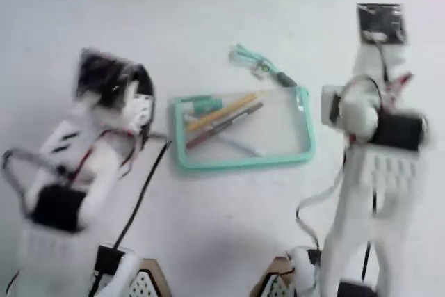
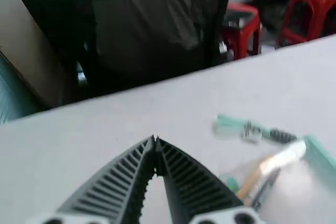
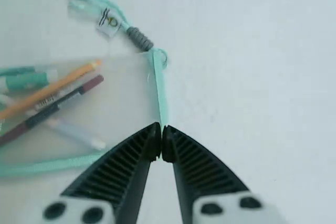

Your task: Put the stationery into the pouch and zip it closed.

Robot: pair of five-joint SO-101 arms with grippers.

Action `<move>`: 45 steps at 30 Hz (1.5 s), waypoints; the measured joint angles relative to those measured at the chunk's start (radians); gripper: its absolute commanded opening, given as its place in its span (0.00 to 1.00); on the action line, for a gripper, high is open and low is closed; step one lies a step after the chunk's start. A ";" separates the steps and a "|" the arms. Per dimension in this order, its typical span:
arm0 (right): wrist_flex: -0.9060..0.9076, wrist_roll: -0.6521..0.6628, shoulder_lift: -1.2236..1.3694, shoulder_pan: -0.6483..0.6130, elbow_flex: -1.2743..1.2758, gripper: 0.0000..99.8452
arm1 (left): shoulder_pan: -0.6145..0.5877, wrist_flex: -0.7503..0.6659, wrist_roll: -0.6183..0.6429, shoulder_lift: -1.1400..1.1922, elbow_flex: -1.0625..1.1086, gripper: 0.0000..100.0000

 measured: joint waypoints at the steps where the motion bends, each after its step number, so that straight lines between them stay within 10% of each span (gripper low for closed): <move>1: 0.000 0.000 -0.058 0.003 0.000 0.02 | -0.006 0.002 -0.005 -0.043 -0.021 0.02; 16: 0.043 0.000 -0.875 -0.321 0.233 0.02 | -0.066 0.298 -0.015 -0.710 -0.057 0.02; 31: 0.086 0.000 -1.229 -0.195 0.324 0.02 | -0.218 0.574 0.081 -0.738 -0.301 0.02; 45: -0.127 0.000 -1.229 -0.262 0.658 0.02 | -0.219 0.382 0.012 -0.738 0.046 0.02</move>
